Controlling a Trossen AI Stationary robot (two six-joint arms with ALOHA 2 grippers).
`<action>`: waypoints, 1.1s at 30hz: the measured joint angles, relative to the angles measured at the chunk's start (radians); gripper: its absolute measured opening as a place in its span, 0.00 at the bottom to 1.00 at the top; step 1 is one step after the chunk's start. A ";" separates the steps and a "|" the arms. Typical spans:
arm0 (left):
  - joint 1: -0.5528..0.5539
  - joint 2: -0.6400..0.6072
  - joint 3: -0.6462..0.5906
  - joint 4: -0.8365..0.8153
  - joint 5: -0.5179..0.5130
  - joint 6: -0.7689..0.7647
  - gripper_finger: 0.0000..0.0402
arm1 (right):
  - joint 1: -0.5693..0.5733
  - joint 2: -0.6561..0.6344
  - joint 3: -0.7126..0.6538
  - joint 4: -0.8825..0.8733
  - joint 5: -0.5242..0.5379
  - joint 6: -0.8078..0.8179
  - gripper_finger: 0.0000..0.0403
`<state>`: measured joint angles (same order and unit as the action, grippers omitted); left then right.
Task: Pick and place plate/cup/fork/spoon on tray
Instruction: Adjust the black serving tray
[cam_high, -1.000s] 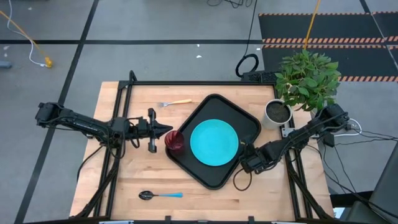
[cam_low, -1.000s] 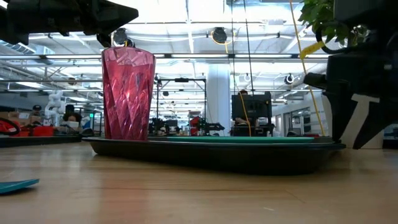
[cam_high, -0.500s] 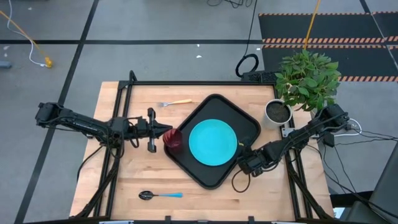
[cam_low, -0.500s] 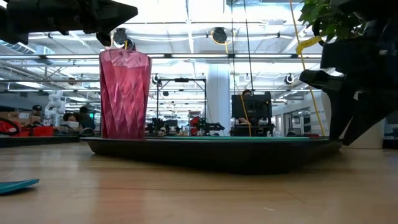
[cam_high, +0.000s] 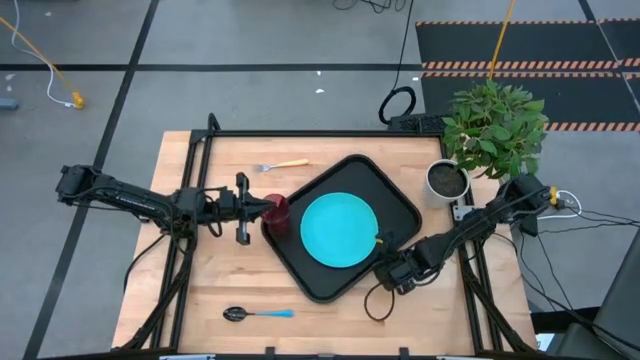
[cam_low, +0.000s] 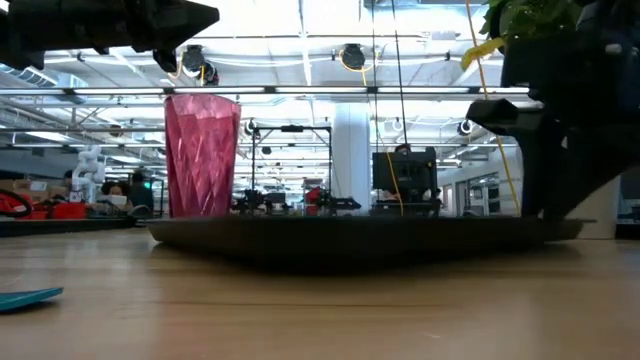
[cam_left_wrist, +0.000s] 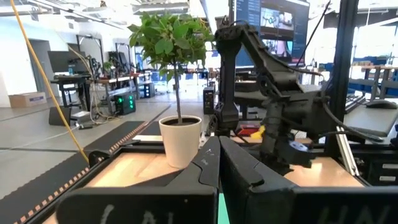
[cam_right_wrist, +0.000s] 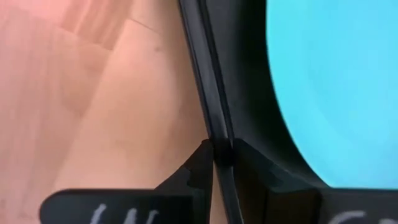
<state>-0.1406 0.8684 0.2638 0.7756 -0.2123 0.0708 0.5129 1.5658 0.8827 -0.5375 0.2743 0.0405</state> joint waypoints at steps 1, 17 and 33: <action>0.000 0.000 0.000 -0.003 0.000 0.000 0.01 | 0.005 0.017 0.007 0.000 -0.011 0.006 0.09; 0.000 -0.020 0.000 0.002 0.000 -0.027 0.01 | 0.037 0.279 0.312 -0.053 -0.017 0.178 0.09; -0.042 -0.063 0.000 -0.003 0.002 -0.043 0.01 | -0.012 0.367 0.435 -0.030 -0.080 0.550 0.09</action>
<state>-0.1828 0.8057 0.2638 0.7722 -0.2100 0.0281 0.5009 1.9328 1.3174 -0.5671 0.1948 0.5901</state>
